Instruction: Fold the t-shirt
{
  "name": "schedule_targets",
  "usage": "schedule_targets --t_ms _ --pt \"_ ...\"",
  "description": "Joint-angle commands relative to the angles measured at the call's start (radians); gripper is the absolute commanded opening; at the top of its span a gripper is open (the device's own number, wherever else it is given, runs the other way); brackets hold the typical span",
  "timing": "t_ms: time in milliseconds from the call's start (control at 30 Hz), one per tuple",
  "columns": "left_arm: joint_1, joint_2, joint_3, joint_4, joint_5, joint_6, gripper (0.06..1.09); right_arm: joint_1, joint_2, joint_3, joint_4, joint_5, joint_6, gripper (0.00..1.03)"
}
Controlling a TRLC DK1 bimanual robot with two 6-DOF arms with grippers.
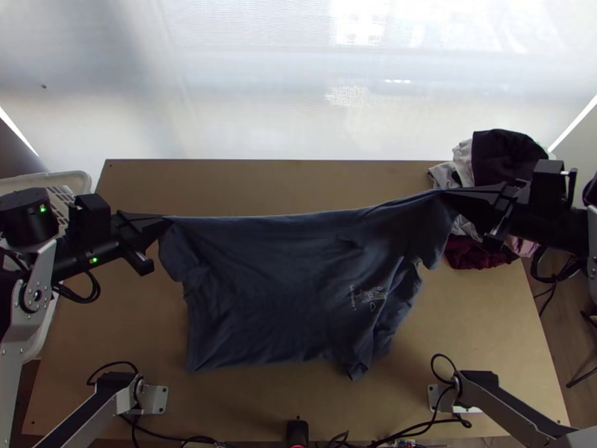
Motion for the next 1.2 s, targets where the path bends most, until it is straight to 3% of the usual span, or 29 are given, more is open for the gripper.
schedule_targets --t_ms 0,200,633,1167 --pt "0.112 0.165 -0.030 0.102 0.040 0.062 0.10 0.003 0.074 -0.103 0.117 0.031 -0.031 0.03" --pt "0.151 0.309 0.019 0.174 0.042 0.086 0.10 0.005 0.162 -0.112 0.202 0.057 -0.041 0.03" --pt "0.100 0.656 0.261 0.231 0.034 0.026 0.10 0.014 0.435 -0.061 0.421 0.244 -0.060 0.03" --pt "0.043 1.017 0.484 0.254 -0.076 0.040 0.10 0.014 0.740 0.046 0.564 0.425 -0.116 0.03"
